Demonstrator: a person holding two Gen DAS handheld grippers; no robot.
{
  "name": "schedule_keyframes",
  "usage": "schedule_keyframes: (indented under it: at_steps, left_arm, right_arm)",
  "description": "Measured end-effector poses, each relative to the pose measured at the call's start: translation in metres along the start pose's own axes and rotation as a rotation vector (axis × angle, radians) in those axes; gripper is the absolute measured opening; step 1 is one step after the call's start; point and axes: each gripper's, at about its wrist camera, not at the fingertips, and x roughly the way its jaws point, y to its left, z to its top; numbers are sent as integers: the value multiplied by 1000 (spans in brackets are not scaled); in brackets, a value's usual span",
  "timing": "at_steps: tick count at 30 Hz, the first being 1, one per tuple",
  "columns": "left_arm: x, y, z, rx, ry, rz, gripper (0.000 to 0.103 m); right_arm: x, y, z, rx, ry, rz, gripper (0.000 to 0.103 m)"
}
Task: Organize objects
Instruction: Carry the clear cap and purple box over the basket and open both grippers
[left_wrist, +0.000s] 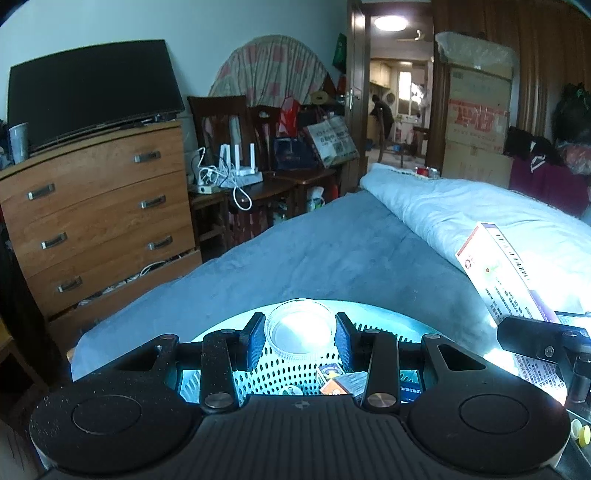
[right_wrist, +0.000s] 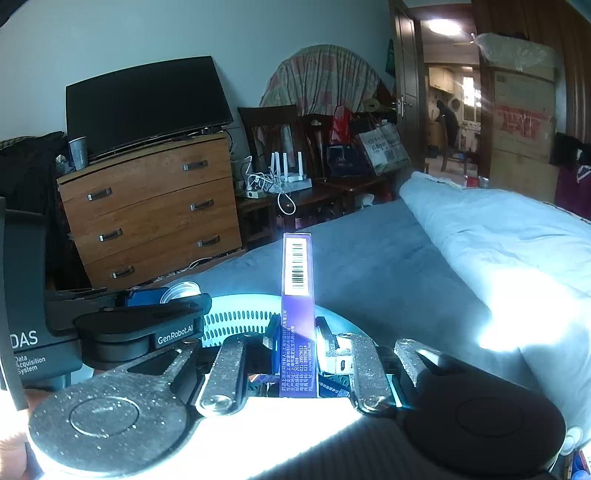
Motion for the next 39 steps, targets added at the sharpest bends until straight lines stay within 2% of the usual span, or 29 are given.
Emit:
schedule_keyframes:
  at_steps: [14,37,39]
  left_arm:
    - [8,-6,-3,0,15,16,40]
    - [14,-4,-5,4,26,28,41]
    - [15,-4,-5,8,28,34,41]
  right_arm:
    - [19,-7,-10,3,18,2,19]
    - [25,-10,-24,-6,29,6,19]
    - [27,-10,-27,-14,31,8,22]
